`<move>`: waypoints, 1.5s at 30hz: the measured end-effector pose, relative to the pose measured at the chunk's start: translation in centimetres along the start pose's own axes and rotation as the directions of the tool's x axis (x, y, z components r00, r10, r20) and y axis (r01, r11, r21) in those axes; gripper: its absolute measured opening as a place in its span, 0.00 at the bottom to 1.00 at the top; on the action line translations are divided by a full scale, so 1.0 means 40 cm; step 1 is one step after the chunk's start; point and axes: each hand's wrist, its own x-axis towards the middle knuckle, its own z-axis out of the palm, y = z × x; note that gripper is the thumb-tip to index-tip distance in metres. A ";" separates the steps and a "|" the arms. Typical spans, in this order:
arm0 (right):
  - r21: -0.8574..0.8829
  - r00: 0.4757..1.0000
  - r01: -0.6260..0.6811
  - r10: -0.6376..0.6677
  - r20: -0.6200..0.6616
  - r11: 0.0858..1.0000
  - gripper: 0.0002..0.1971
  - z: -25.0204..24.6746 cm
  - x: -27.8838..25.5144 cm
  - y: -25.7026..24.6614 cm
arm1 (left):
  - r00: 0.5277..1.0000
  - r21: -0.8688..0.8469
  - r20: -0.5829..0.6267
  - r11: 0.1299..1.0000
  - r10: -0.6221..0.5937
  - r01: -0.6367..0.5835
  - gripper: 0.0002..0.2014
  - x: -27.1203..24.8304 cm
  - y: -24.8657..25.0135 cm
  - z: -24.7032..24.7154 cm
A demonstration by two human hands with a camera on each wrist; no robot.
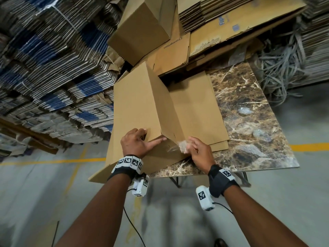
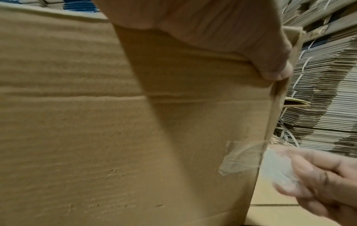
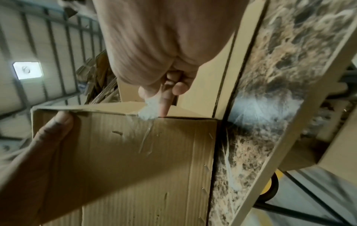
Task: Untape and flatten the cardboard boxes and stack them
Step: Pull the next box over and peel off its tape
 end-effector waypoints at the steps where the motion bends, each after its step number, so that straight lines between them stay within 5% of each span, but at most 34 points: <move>1: 0.042 0.999 -0.021 0.023 -0.039 0.999 0.24 -0.008 -0.007 -0.002 | 1.000 0.013 0.002 1.000 -0.015 0.015 0.40 0.001 0.011 -0.001; 4: 0.101 0.986 -0.046 0.061 -0.152 0.994 0.34 -0.023 -0.008 -0.009 | 0.999 0.060 0.008 0.997 -0.049 0.048 0.40 0.008 0.052 0.000; 8: 0.019 0.973 -0.045 0.048 -0.227 0.999 0.36 -0.013 0.025 -0.004 | 0.996 0.110 0.007 0.990 -0.089 0.087 0.42 0.018 0.101 0.007; 12: 0.030 0.992 0.010 -0.006 -0.122 0.999 0.42 0.005 0.043 0.003 | 0.994 0.133 -0.013 0.985 -0.111 0.112 0.45 0.031 0.122 0.017; 15: -0.004 0.998 -0.020 0.019 -0.053 1.000 0.30 0.025 0.043 0.000 | 0.991 0.134 -0.010 0.982 -0.130 0.130 0.44 0.039 0.119 0.021; 18: -0.064 0.991 0.009 -0.018 -0.131 0.998 0.17 0.012 0.021 -0.010 | 0.991 0.108 -0.020 0.985 -0.136 0.137 0.43 0.039 0.111 0.023; 21: -0.055 0.977 -0.007 -0.005 -0.213 0.998 0.08 -0.053 -0.005 -0.008 | 0.987 0.092 -0.017 0.983 -0.159 0.160 0.43 0.033 0.119 0.025; 25: -0.043 0.933 -0.116 0.093 -0.349 0.992 0.15 -0.174 -0.003 0.006 | 0.988 0.096 -0.016 0.983 -0.154 0.154 0.41 0.021 0.132 0.027; 36: -0.188 0.865 -0.449 0.373 -0.334 0.873 0.21 -0.496 -0.024 0.038 | 0.974 0.143 0.043 0.966 -0.221 0.213 0.44 0.011 0.150 0.018; 43: -0.043 0.777 -0.485 0.407 -0.480 0.874 0.21 -0.566 -0.063 0.086 | 0.975 0.136 0.030 0.967 -0.222 0.216 0.42 0.007 0.170 0.004; 45: -0.153 0.784 -0.499 0.369 -0.500 0.853 0.25 -0.570 -0.063 0.087 | 0.972 0.137 0.030 0.964 -0.234 0.228 0.43 0.003 0.173 0.002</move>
